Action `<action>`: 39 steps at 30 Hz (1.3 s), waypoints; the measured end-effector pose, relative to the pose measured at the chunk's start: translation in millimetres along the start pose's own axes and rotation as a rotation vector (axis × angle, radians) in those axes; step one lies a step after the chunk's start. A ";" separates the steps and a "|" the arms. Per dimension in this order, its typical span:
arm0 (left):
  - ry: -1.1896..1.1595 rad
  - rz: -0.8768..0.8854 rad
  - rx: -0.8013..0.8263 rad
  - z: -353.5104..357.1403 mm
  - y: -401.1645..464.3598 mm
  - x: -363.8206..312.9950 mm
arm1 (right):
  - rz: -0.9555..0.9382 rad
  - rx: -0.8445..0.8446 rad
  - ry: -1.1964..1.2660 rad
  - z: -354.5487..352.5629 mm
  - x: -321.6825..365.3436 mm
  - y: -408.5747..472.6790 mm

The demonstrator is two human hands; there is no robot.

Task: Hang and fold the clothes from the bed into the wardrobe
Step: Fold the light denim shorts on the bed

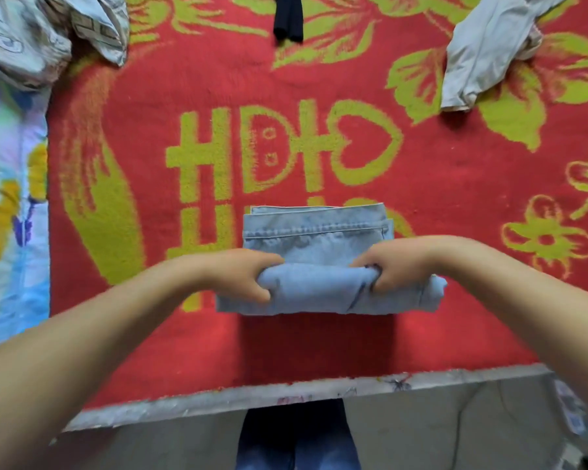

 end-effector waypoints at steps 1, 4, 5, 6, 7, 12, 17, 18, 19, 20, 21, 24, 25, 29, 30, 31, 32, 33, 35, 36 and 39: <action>-0.068 -0.007 -0.025 -26.2 10.2 6.7 | 0.034 -0.087 -0.047 -28.6 -15.4 1.9; -0.283 -0.155 -0.258 -95.3 58.2 39.4 | 0.241 -0.470 -0.189 -105.3 -68.2 10.7; -0.328 -0.226 -0.324 -105.6 71.9 48.5 | 0.300 -0.641 -0.185 -121.4 -79.9 12.7; -0.325 -0.301 -0.394 -109.4 82.4 54.9 | 0.314 -0.842 -0.177 -130.0 -81.9 13.5; -0.270 -0.384 -0.504 -109.5 88.3 59.1 | 0.294 -1.036 -0.202 -130.7 -77.2 14.1; 0.085 -0.187 -1.069 -51.4 75.6 2.7 | 0.198 -1.089 -0.474 -37.2 -35.2 56.9; -0.033 -0.244 -0.948 3.6 99.4 28.5 | 0.315 -0.909 -0.457 -3.7 -89.4 69.4; -0.059 -0.254 -0.925 5.2 102.3 31.4 | 0.317 -0.889 -0.431 -3.8 -92.6 71.6; -0.075 -0.259 -0.902 4.2 104.2 31.2 | 0.316 -0.873 -0.411 -3.6 -93.5 73.6; -0.078 -0.264 -0.885 2.6 104.3 30.3 | 0.314 -0.860 -0.393 -4.1 -92.2 73.3; -0.070 -0.273 -0.879 1.0 101.8 29.2 | 0.303 -0.849 -0.380 -4.2 -90.6 71.0; 0.044 -0.257 -0.907 6.0 86.2 24.6 | 0.208 -0.763 -0.426 2.0 -83.1 56.8; 0.114 -0.209 -0.927 13.7 80.5 20.4 | 0.175 -0.705 -0.482 6.1 -77.8 53.2; 0.265 -0.113 -0.836 48.4 77.5 1.1 | 0.244 -0.543 -0.565 22.7 -75.3 58.2; 0.260 -0.158 -0.842 46.0 81.1 -0.3 | 0.294 -0.559 -0.554 21.2 -74.4 60.1; 0.257 -0.208 -0.853 40.7 84.2 -3.0 | 0.315 -0.585 -0.542 19.4 -71.1 62.4; 0.245 -0.244 -0.844 33.8 86.0 -6.5 | 0.319 -0.601 -0.530 16.7 -67.5 63.9; 0.227 -0.257 -0.828 26.7 87.1 -9.4 | 0.326 -0.609 -0.520 13.3 -64.6 63.8; 0.188 -0.283 -0.790 12.9 84.6 -9.6 | 0.353 -0.528 -0.426 8.4 -60.3 59.2; 0.186 -0.289 -0.753 7.9 83.4 -8.0 | 0.360 -0.489 -0.390 2.0 -55.5 53.5; 0.154 -0.288 -0.596 -17.7 69.5 -4.2 | 0.350 -0.480 -0.399 -36.4 -29.8 31.4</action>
Point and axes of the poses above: each hand's wrist, its own y-axis towards the middle knuckle, its own z-axis out of the palm, x = y × z, the point moved 8 cm from there along y, towards the middle knuckle, and after that the axes turned 14 degrees about -z, right-handed, at the moved point
